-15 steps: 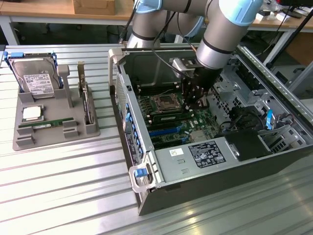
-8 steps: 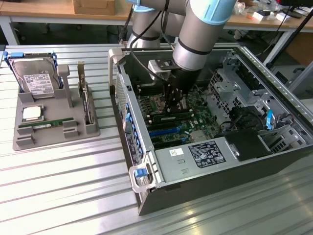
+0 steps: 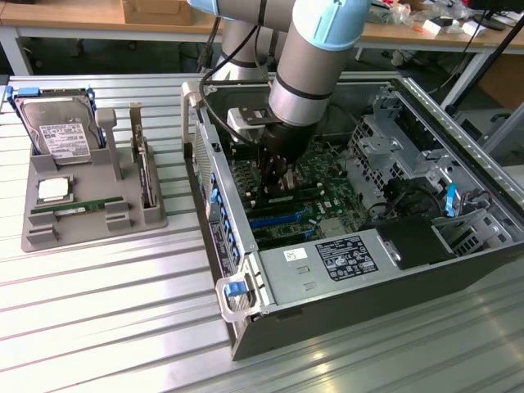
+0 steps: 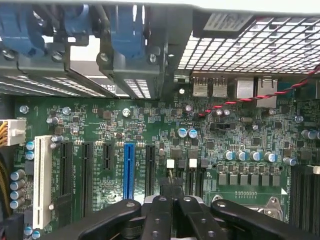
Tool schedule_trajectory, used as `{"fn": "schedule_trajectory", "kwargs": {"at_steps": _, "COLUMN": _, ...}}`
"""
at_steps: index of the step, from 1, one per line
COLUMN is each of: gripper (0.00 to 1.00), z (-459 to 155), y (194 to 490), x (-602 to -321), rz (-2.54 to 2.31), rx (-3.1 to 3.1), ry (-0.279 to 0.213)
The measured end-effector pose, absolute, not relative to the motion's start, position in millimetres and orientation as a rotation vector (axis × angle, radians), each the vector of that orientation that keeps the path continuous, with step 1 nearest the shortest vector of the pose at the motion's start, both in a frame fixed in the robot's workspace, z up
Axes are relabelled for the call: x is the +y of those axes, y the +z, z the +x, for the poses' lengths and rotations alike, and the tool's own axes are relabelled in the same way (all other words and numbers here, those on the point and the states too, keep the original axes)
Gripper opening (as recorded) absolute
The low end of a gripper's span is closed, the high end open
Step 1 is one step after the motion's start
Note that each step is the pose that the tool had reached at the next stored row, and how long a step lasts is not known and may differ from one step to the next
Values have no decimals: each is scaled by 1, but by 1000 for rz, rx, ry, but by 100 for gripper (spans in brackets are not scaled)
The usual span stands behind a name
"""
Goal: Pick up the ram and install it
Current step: 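Press down the ram until it locks into place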
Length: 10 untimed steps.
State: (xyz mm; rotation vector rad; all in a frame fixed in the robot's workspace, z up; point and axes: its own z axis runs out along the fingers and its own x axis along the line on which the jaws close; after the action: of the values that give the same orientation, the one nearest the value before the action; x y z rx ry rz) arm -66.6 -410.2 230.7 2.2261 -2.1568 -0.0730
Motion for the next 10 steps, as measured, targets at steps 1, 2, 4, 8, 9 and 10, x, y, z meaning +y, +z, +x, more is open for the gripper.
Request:
{"fn": "schedule_trajectory", "kwargs": {"at_steps": 1, "gripper": 10, "z": -67, "y": 230, "x": -410, "rz": 2225, "rx": -2157, "ry": -73}}
{"fn": "schedule_trajectory", "kwargs": {"at_steps": 2, "gripper": 10, "z": -67, "y": 229, "x": -411, "rz": 2227, "rx": -2157, "ry": -74}}
{"fn": "schedule_trajectory", "kwargs": {"at_steps": 4, "gripper": 10, "z": -66, "y": 239, "x": -412, "rz": 2230, "rx": -2160, "ry": -80}}
{"fn": "schedule_trajectory", "kwargs": {"at_steps": 8, "gripper": 10, "z": -45, "y": 241, "x": -413, "rz": 2230, "rx": -2160, "ry": -83}}
{"fn": "schedule_trajectory", "kwargs": {"at_steps": 9, "gripper": 10, "z": -31, "y": 241, "x": -413, "rz": 2228, "rx": -2158, "ry": -88}}
{"fn": "schedule_trajectory", "kwargs": {"at_steps": 10, "gripper": 10, "z": -20, "y": 241, "x": -413, "rz": 2226, "rx": -2156, "ry": -92}}
